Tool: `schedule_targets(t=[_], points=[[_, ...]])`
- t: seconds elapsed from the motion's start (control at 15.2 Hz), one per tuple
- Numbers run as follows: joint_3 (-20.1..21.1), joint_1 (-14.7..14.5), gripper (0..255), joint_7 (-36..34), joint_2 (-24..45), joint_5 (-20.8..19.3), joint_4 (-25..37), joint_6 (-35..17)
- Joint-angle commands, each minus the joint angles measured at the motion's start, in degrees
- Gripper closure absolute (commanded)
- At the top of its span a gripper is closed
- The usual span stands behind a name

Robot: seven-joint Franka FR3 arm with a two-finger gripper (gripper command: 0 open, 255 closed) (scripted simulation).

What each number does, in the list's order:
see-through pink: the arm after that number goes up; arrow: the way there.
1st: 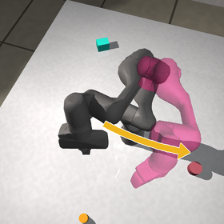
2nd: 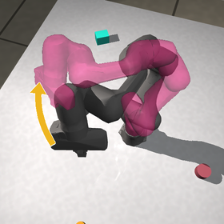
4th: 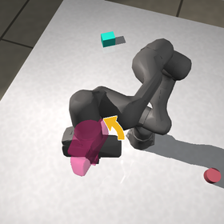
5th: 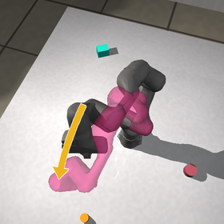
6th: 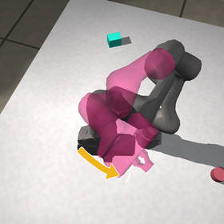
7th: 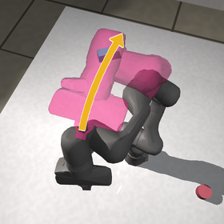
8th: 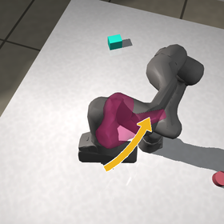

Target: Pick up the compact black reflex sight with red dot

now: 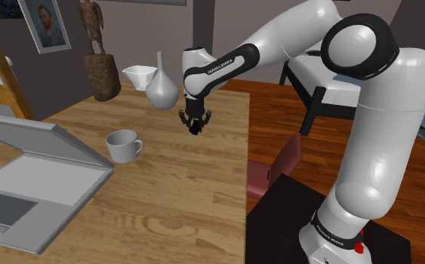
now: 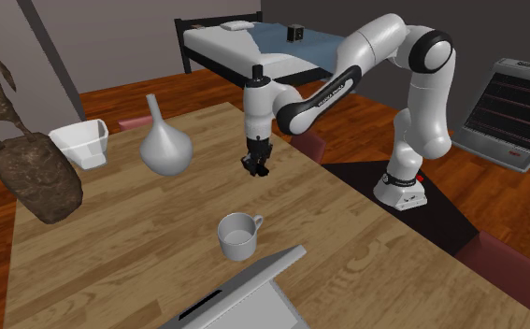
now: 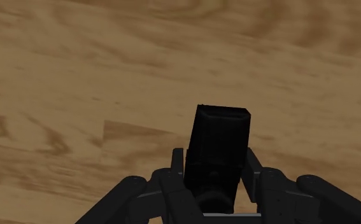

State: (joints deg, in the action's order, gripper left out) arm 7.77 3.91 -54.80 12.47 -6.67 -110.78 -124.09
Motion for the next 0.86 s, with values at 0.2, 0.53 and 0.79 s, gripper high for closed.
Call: schedule_targets(t=[0.2,0.53,0.79], points=[[0.10,0.06,255,0.51,-1.54,0.46,2.06,3.58],[0.18,0.09,255,0.93,-2.82,0.84,4.33,7.09],[0.21,0.09,255,1.09,-3.29,0.98,5.40,8.62]])
